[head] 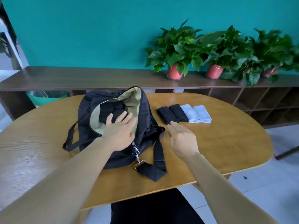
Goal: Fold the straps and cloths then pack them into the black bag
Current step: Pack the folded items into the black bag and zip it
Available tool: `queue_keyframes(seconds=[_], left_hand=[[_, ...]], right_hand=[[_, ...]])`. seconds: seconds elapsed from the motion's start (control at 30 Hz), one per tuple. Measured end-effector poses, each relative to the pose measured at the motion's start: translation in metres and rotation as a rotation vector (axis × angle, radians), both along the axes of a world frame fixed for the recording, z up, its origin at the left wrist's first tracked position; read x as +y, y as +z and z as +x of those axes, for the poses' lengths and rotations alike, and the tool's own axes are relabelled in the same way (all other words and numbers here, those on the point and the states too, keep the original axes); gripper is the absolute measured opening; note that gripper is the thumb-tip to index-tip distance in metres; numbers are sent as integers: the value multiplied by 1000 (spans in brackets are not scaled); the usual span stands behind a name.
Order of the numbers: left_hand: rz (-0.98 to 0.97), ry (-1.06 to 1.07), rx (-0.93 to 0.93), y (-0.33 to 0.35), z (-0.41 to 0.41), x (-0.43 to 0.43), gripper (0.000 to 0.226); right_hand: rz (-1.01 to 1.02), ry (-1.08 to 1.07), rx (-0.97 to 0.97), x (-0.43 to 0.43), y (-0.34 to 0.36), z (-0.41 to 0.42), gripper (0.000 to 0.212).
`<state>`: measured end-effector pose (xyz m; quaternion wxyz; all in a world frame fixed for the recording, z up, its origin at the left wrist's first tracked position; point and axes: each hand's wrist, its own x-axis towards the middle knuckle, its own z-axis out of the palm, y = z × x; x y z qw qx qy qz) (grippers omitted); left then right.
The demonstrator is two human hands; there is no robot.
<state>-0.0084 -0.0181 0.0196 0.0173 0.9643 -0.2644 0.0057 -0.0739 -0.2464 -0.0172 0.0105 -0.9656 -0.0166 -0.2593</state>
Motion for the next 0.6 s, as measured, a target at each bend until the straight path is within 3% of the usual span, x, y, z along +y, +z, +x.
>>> queue_keyframes(seconds=[0.13,0.23,0.4,0.6], left_hand=[[18,6,8,2,-6,-7,59],[38,8,10,4,-11,-8,60],[75,29,20,6,-14,-5,59],[103,34,34,9,-22,-6,59]], right_hand=[[-107,-112,342,-24,-9,-4,60],[-65,-178,508,-31,-12,-6,57],[-61,-233,518,-25,-8,-17,25],[-148,-250,504,-17,-7,-34,28]])
